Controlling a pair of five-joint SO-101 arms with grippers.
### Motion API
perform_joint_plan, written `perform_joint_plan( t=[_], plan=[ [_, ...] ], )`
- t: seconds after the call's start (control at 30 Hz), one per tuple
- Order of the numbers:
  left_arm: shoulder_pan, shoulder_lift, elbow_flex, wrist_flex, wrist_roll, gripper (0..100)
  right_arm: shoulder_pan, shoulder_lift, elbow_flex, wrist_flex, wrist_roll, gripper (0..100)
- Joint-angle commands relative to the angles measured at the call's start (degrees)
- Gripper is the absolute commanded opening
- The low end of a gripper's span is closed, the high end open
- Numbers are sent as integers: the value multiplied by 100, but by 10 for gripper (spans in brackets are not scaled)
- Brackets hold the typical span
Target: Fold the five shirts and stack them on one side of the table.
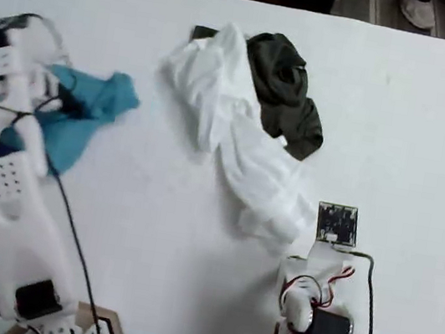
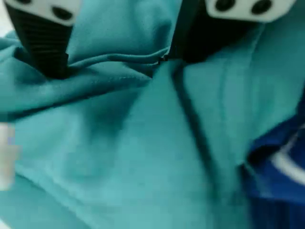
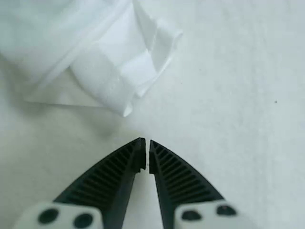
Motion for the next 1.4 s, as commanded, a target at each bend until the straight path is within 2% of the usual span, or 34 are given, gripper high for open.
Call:
perform_joint_plan(
  t=[0.0,0.13,0.27,0.37,0.43,0.53,0.73,1.03,1.2,1.37],
  plan=[
    [-1073,9,-593,-79,-70,328,-4,-57,53,-92,-53,22],
    [-1820,9,-1736,-70,-70,328,-4,-57,53,-92,-53,22],
    [-2259,9,-2809,35,-70,328,-4,-57,53,-92,-53,22],
    [-2233,53,-3442,440,-255,328,-4,-57,53,-92,-53,22],
    [-1987,62,-3705,677,-536,325,-4,-57,53,-92,-53,22],
    [-1644,-53,-3881,695,-571,325,-4,-57,53,-92,-53,22],
    [-598,-826,-3873,703,-545,325,-4,-57,53,-92,-53,22],
    [2145,-1925,-2642,703,-536,328,-4,-57,53,-92,-53,22],
    [3508,-1785,-1385,554,431,334,-4,-57,53,-92,-53,22],
    [4176,-1248,-708,149,1380,378,-4,-57,53,-92,-53,22]
  ],
)
